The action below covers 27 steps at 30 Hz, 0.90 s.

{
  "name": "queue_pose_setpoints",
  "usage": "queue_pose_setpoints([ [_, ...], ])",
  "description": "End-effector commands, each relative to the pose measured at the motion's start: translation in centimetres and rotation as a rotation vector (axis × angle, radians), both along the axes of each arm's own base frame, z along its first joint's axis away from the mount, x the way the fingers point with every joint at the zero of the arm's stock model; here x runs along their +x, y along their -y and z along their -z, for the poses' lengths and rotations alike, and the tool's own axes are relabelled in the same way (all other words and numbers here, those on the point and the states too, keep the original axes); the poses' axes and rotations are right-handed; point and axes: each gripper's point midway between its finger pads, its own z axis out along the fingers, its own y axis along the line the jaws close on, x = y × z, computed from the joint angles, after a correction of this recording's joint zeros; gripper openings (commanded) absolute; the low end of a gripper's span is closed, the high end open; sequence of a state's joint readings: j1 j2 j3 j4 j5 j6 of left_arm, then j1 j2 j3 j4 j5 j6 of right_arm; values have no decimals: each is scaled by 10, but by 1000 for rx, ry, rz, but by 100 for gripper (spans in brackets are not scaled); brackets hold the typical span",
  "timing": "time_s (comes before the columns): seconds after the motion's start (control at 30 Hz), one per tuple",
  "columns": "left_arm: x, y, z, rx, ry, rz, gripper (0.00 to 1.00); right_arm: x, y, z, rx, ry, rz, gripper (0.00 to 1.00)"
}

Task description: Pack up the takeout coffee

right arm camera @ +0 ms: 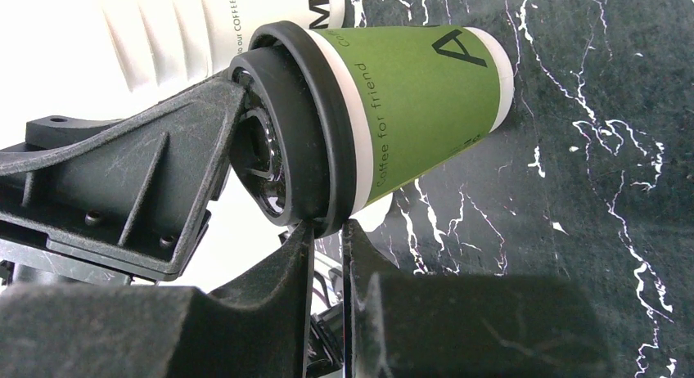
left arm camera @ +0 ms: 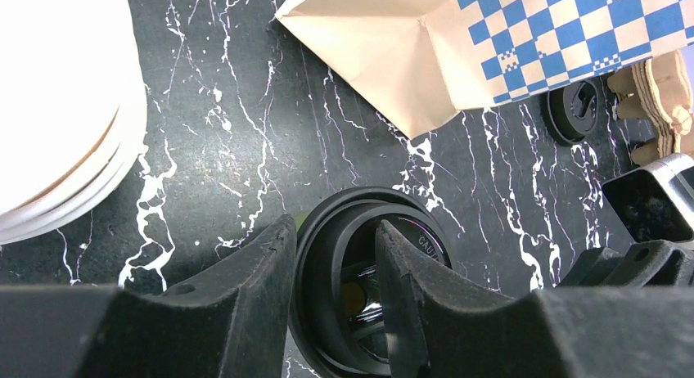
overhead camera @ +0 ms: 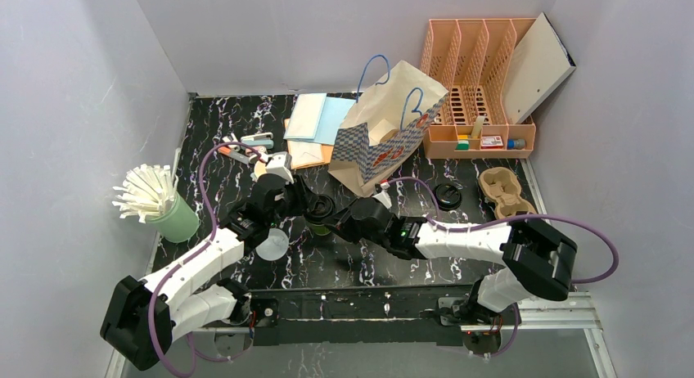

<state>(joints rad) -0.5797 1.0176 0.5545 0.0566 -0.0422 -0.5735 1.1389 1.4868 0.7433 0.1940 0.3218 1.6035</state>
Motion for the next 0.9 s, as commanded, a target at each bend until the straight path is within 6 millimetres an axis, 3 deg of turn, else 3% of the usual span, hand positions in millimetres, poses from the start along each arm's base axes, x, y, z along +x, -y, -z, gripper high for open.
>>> queue_pose_setpoints([
  [0.0,-74,-8,73,102,-339,127,37,-27,116,136,-633,-150,-5,10],
  [0.17,-75,-8,74,105,-344,129,37,-21,116,128,-650,-111,-4,10],
  [0.33,-75,-9,76,98,-343,121,37,-24,123,140,-710,-138,-14,10],
  [0.87,-76,-9,77,95,-350,119,37,-24,142,148,-871,-145,-24,10],
])
